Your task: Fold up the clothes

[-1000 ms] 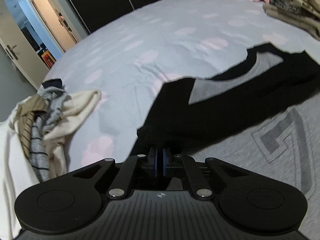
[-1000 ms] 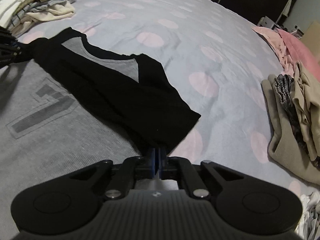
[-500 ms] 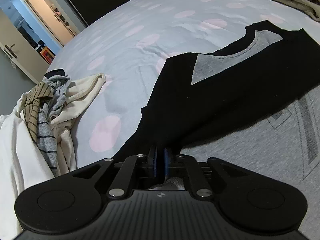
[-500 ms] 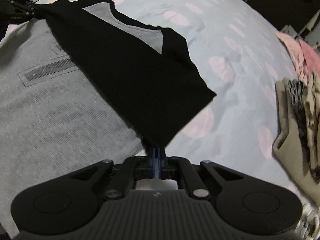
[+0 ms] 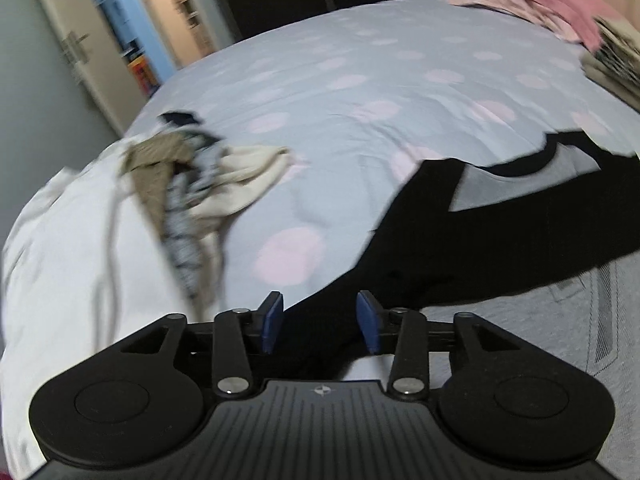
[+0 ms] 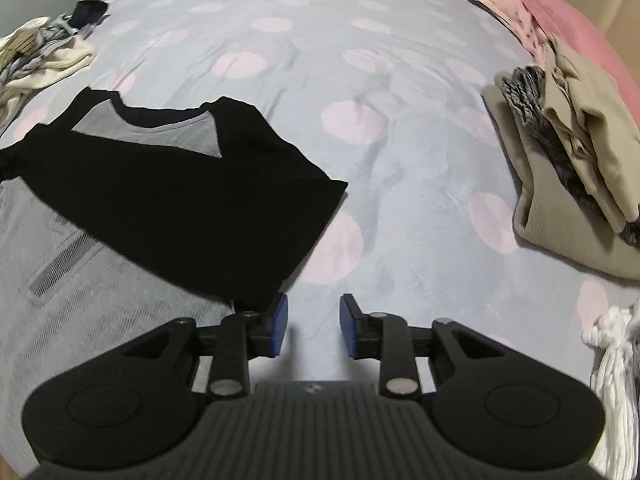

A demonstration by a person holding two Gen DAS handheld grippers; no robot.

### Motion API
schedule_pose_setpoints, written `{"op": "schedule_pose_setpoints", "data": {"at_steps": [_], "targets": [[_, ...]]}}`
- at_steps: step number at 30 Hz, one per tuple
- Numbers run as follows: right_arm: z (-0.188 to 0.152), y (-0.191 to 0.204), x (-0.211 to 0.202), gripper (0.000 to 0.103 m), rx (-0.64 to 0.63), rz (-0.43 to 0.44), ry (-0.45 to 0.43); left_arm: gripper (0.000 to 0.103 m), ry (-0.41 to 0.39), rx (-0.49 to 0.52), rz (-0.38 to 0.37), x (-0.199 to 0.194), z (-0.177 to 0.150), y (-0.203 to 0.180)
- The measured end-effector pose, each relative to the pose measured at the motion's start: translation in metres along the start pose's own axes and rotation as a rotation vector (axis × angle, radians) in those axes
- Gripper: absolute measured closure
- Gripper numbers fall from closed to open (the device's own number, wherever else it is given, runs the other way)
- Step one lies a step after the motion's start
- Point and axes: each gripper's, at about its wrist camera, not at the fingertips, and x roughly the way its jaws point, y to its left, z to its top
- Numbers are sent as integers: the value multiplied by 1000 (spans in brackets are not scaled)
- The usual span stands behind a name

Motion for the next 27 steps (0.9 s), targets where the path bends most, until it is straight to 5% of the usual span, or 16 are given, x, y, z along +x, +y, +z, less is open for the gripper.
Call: {"op": "schedule_pose_setpoints", "data": {"at_steps": [8,14,20,22,24,27], "targets": [[7,13,2,70,11,-42,31,54,128,-143,0,-12,-35,32],[8,26,-3,67,-9,-37,23,53,258,-283,-69,6,-70,41],[5,24,-21,63,-4,-46,-5,54,342,-272,-92,27,-89,29],[2,18,-29,62,15,-56,-16,61,344,-290,-95,28,-88,30],[-2,10,-36,62,41,-70,-23,92,342,-312,-103,26,-84,34],[-7,0,-42,62,73,-92,-27,103,299,-333,-70,15,-76,42]]}}
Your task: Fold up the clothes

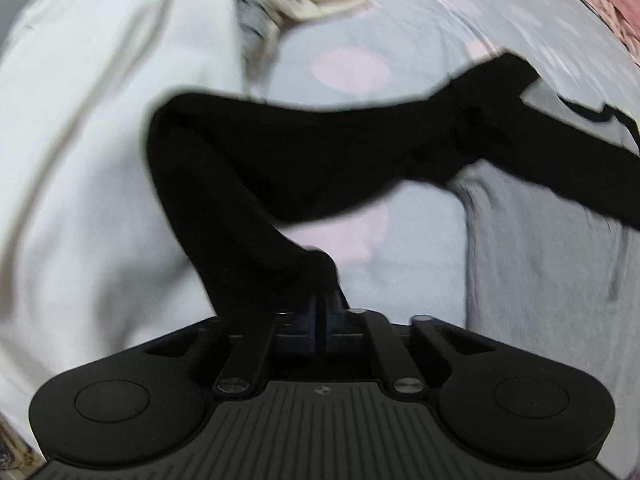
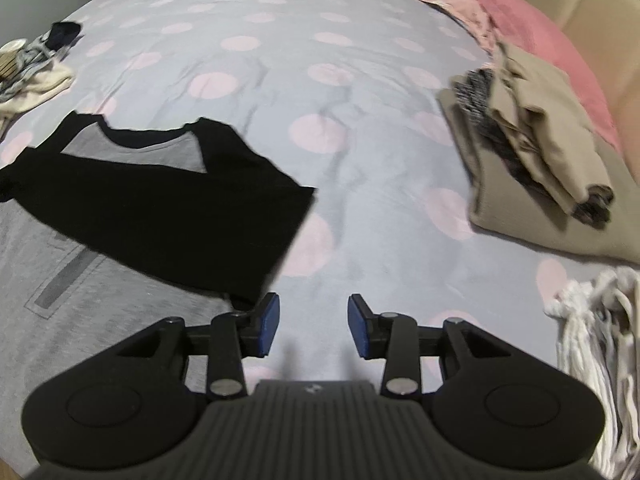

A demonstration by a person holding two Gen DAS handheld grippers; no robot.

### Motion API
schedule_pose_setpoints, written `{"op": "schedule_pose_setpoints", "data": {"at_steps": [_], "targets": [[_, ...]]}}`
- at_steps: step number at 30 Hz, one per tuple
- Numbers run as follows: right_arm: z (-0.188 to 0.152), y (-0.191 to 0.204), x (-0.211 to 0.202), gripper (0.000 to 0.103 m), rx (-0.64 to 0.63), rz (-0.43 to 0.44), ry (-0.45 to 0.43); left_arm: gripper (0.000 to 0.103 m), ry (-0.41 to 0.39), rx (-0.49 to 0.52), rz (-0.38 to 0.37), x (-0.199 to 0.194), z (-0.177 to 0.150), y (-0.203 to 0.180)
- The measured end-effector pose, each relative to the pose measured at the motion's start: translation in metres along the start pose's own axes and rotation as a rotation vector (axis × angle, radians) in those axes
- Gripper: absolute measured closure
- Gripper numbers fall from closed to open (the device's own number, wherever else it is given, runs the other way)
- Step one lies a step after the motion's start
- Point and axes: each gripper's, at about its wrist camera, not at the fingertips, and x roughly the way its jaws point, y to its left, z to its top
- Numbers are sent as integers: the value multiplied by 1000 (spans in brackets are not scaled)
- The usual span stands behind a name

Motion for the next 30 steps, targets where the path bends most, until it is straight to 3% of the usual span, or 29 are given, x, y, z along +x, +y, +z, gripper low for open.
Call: {"op": "schedule_pose_setpoints", "data": {"at_steps": [5,14,23,30], "targets": [[-1,-10,-9,62,36,-17,-19,103,-173,-68,-47,-50,16,10],[8,5,-3,62,2,-22,-8,103,-447,-42,-249,-141,65,-11],[20,23,-7,62,-47,4,-38,103,-548,158,-471,-174,99,-108],[22,25,-8,62,-58,17,-47,103,-479,318,-625,-156,106,-207]]}}
